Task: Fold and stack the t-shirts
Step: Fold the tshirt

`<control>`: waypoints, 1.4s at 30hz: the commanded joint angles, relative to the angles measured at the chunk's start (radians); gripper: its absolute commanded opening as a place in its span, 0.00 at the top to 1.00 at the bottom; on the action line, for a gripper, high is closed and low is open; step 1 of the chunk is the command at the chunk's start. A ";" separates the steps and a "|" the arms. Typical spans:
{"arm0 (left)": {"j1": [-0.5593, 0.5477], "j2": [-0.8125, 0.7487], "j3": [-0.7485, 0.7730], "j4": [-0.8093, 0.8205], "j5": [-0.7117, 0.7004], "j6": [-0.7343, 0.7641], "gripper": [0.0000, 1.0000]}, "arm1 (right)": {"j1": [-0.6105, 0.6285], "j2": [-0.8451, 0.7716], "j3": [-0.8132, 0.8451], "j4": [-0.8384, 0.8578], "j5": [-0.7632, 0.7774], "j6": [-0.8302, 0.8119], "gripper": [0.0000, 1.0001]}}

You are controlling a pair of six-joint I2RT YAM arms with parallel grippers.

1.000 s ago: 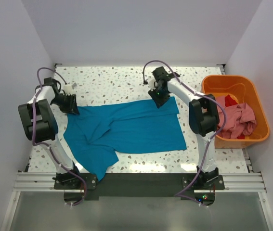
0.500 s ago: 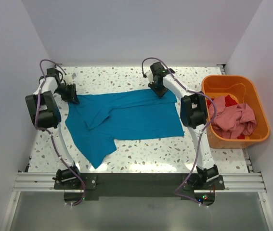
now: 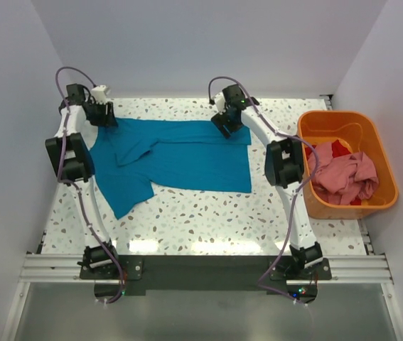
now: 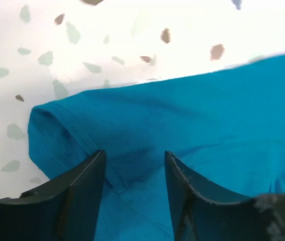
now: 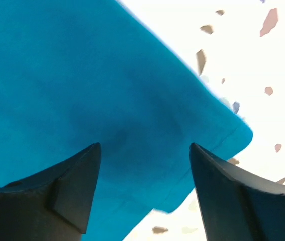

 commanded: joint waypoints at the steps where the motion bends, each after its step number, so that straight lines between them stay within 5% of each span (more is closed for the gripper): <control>1: 0.008 -0.211 -0.101 0.138 0.154 0.086 0.43 | -0.005 -0.204 -0.030 -0.026 -0.099 -0.043 0.24; 2: 0.008 -0.258 -0.138 0.148 0.176 0.111 0.41 | -0.005 -0.279 -0.065 -0.036 -0.121 -0.062 0.12; 5: 0.014 -0.458 -0.300 0.155 0.206 0.188 0.34 | -0.005 -0.398 -0.218 -0.102 -0.197 -0.137 0.07; 6: 0.017 -0.543 -0.360 0.090 0.211 0.234 0.23 | -0.003 -0.462 -0.278 -0.128 -0.222 -0.169 0.07; 8: 0.023 -0.611 -0.400 -0.043 0.266 0.453 0.18 | -0.002 -0.511 -0.332 -0.225 -0.286 -0.203 0.07; 12: 0.046 -0.740 -0.546 -0.423 0.312 0.834 0.21 | 0.040 -0.624 -0.522 -0.345 -0.285 -0.272 0.21; 16: 0.055 -0.789 -0.685 -0.589 0.269 0.975 0.28 | 0.127 -0.744 -0.787 -0.239 -0.198 -0.280 0.33; 23: 0.063 -0.892 -0.857 -0.561 0.269 0.949 0.29 | 0.208 -0.766 -1.061 -0.020 -0.038 -0.284 0.47; 32: 0.063 -0.934 -0.971 -0.494 0.217 0.941 0.32 | 0.208 -0.738 -1.108 0.063 0.005 -0.320 0.60; 42: 0.063 -0.880 -0.930 -0.497 0.219 0.912 0.34 | 0.210 -0.746 -1.107 0.016 -0.060 -0.306 0.66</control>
